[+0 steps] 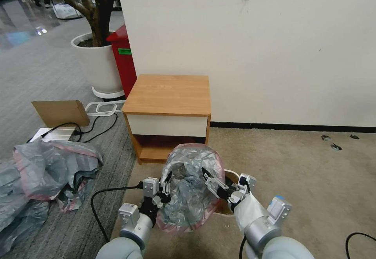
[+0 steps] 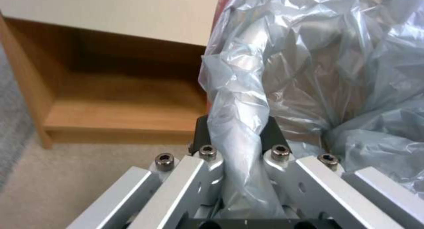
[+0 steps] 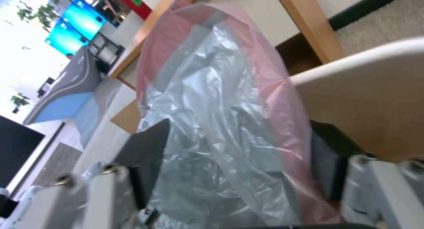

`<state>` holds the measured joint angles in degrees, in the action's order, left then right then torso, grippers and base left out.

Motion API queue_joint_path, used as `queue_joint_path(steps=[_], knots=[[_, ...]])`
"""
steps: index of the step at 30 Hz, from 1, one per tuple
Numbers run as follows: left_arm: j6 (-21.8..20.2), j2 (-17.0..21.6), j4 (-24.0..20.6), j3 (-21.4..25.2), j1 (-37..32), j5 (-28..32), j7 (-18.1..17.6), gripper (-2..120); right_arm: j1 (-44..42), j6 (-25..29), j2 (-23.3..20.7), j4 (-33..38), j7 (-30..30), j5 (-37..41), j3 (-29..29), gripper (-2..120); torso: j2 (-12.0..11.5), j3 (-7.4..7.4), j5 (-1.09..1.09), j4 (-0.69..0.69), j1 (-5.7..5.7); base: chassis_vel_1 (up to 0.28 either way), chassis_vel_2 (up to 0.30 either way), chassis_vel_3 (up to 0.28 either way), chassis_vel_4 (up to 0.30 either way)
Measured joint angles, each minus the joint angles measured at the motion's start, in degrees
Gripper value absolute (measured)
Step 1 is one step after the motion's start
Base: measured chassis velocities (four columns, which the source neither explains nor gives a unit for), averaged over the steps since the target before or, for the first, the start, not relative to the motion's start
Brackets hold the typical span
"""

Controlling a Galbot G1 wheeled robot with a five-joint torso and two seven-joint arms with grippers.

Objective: Pick up the garbage bag from the table and place it over the trash can.

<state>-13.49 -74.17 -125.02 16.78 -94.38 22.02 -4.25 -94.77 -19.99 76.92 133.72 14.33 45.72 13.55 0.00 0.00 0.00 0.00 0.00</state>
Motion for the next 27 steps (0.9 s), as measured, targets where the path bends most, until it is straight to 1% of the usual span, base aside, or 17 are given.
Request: queue_joint_path(steps=[1,2,4,6,7,8,10,11,12,13,14,16,17,19,24,26,27], knots=[[-0.7,0.0,-0.1,0.0,0.0,2.5,-0.7,7,0.0,1.2,0.2,-0.2,-0.9,-1.1,-0.4,63,0.0,0.0,0.0,0.0,0.0,0.0,0.0,0.0,0.0],[-1.4,0.0,-0.2,0.0,0.0,4.3,-1.1,7,-0.1,1.7,0.3,-0.2,-1.7,-2.0,-0.5,57,0.0,0.0,0.0,0.0,0.0,0.0,0.0,0.0,0.0],[-1.6,0.0,-0.3,0.0,0.0,4.9,-1.2,7,-0.2,1.9,0.3,-0.2,-2.1,-2.5,-0.5,55,0.0,0.0,0.0,0.0,0.0,0.0,0.0,0.0,0.0],[-2.1,0.1,-0.4,0.0,0.0,6.3,-1.3,7,-0.5,2.9,0.3,-0.4,-3.6,-4.1,-0.5,44,0.0,0.0,0.0,0.0,0.0,0.0,0.0,0.0,0.0],[-2.2,0.1,-0.4,0.0,0.0,6.5,-1.3,7,-0.6,3.1,0.2,-0.4,-3.9,-4.5,-0.5,40,0.0,0.0,0.0,0.0,0.0,0.0,0.0,0.0,0.0],[-2.2,0.1,-0.4,0.0,0.0,6.5,-1.3,7,-0.6,3.1,0.2,-0.4,-3.9,-4.5,-0.5,40,0.0,0.0,0.0,0.0,0.0,0.0,0.0,0.0,0.0],[-2.4,0.1,-0.4,0.1,0.1,6.9,-1.4,7,-0.7,3.7,0.2,-0.6,-4.9,-5.4,-0.6,28,0.0,0.0,0.0,0.0,0.0,0.0,0.0,0.0,0.0],[-2.5,0.1,-0.5,0.1,0.0,7.0,-1.4,7,-0.7,3.9,0.2,-0.7,-5.2,-5.8,-0.6,25,0.0,0.0,0.0,0.0,0.0,0.0,0.0,0.0,0.0],[-2.5,0.1,-0.5,0.1,0.0,7.0,-1.4,7,-0.7,3.9,0.2,-0.7,-5.2,-5.8,-0.6,25,0.0,0.0,0.0,0.0,0.0,0.0,0.0,0.0,0.0],[-2.5,0.1,-0.5,0.1,0.0,7.0,-1.4,7,-0.7,4.0,0.2,-0.7,-5.4,-6.0,-0.7,22,0.0,0.0,0.0,0.0,0.0,0.0,0.0,0.0,0.0],[-2.5,0.1,-0.5,0.1,-0.1,7.0,-1.4,7,-0.7,4.5,0.2,-0.8,-6.0,-6.8,-0.8,15,0.0,0.0,0.0,0.0,0.0,0.0,0.0,0.0,0.0],[-2.6,0.1,-0.5,0.1,-0.1,7.0,-1.4,7,-0.7,4.6,0.1,-0.8,-6.2,-7.0,-0.8,14,0.0,0.0,0.0,0.0,0.0,0.0,0.0,0.0,0.0],[-2.7,0.1,-0.5,0.1,-0.2,6.9,-1.4,7,-0.7,4.9,0.0,-0.5,-6.7,-7.2,-0.7,7,0.0,0.0,0.01,0.0,0.0,0.0,0.0,0.0,0.0],[-2.8,0.1,-0.5,0.1,-0.3,6.8,-1.4,7,-0.8,5.1,-0.5,0.6,-7.1,-7.1,-0.2,0,0.0,0.0,0.01,0.0,0.0,0.0,0.0,0.0,0.0],[-2.9,0.1,-0.4,0.2,-0.5,6.4,-1.4,7,0.3,4.9,-2.0,3.0,-7.0,-3.8,2.0,0,0.0,0.0,0.0,0.0,0.0,0.0,0.0,0.0,0.0],[-3.0,0.0,-0.5,0.1,-0.8,6.2,-1.0,7,2.7,4.4,-2.9,2.9,-5.0,-1.4,3.8,0,0.0,0.0,0.01,0.0,0.0,0.0,0.0,0.0,0.0],[-3.0,0.0,-0.5,0.1,-0.8,6.2,-1.0,7,2.7,4.4,-2.9,2.9,-5.0,-1.4,3.8,0,0.0,0.0,0.01,0.0,0.0,0.0,0.0,0.0,0.0]])
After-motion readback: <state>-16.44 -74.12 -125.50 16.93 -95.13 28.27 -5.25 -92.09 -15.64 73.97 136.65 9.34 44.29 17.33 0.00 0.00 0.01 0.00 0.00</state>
